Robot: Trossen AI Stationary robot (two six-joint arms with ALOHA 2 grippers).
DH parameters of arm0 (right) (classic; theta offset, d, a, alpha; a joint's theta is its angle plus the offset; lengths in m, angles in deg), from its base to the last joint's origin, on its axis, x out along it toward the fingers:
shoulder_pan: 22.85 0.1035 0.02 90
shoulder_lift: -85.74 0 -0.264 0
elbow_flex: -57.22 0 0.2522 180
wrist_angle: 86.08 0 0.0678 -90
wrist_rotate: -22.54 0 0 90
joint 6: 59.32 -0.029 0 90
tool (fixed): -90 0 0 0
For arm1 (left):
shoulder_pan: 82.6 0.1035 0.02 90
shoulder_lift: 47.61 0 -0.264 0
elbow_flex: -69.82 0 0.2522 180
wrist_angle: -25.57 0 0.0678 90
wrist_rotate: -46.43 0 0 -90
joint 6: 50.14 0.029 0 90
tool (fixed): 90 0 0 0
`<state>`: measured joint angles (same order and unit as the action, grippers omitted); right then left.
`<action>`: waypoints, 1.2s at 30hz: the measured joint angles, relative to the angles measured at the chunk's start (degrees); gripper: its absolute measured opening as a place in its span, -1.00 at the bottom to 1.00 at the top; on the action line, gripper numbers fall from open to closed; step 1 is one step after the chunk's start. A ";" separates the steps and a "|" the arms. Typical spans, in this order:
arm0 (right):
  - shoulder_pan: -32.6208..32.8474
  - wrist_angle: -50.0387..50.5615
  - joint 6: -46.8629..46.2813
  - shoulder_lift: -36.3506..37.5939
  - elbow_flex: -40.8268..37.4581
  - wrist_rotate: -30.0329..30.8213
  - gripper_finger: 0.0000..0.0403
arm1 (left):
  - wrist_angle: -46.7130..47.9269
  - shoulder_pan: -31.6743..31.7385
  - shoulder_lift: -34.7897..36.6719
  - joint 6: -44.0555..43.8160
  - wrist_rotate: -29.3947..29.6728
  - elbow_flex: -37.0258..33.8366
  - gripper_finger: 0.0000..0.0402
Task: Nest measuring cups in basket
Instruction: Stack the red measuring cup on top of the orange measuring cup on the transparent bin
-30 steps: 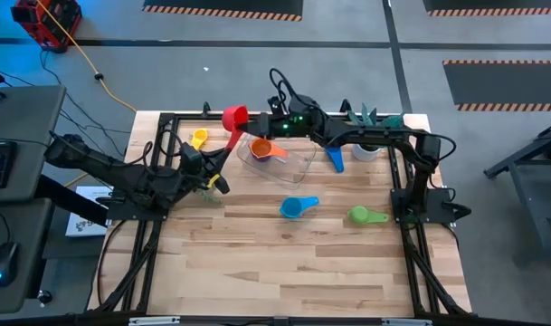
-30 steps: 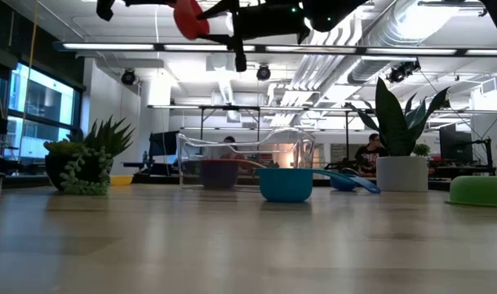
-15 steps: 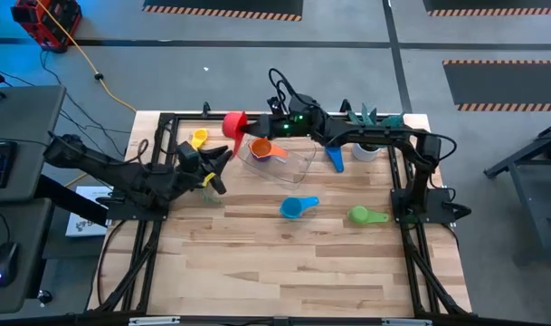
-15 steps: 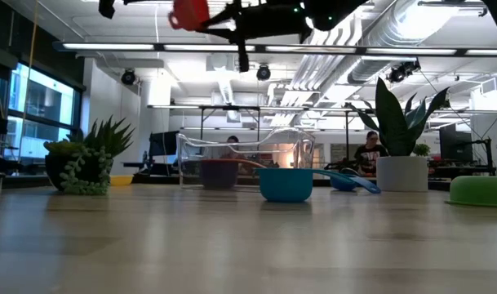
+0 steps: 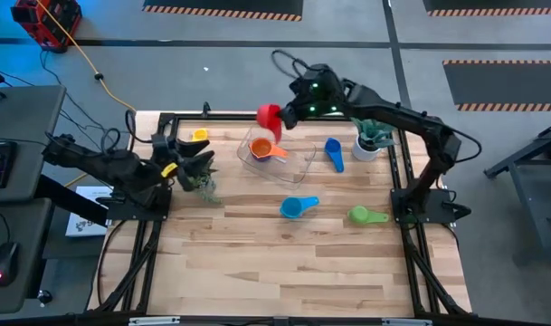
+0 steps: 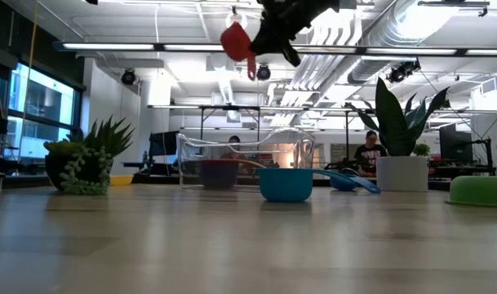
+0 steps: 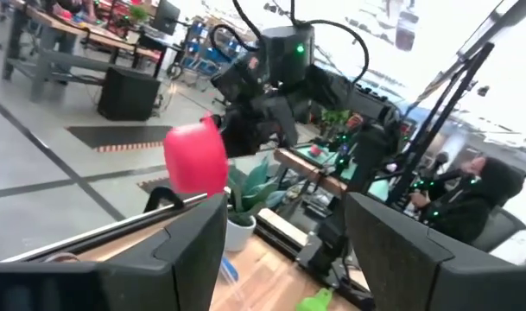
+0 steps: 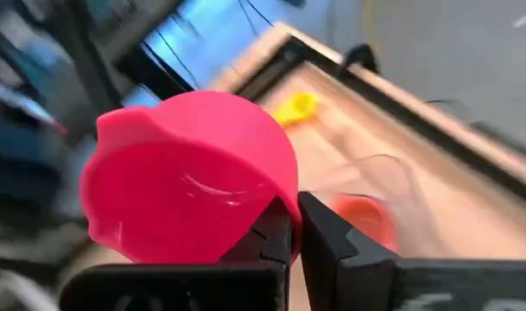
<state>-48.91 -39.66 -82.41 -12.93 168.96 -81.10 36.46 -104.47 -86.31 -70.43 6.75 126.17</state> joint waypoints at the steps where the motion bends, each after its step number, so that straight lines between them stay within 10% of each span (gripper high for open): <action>1: 0.70 4.36 3.68 -1.63 2.85 1.71 -1.00 | 0.05 0.04 0.18 0.00 -0.11 0.00 0.14; 14: 3.97 28.44 28.52 -25.20 29.01 12.23 -1.00 | 0.01 0.09 -1.64 2.91 -0.10 0.02 0.14; 36: 3.94 27.19 30.60 -36.17 30.31 19.48 -1.00 | -1.33 0.09 -2.32 2.93 -0.09 0.02 0.14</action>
<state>-44.97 -12.46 -51.81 -49.09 199.27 -61.63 35.13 -104.38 -88.63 -67.50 6.66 126.19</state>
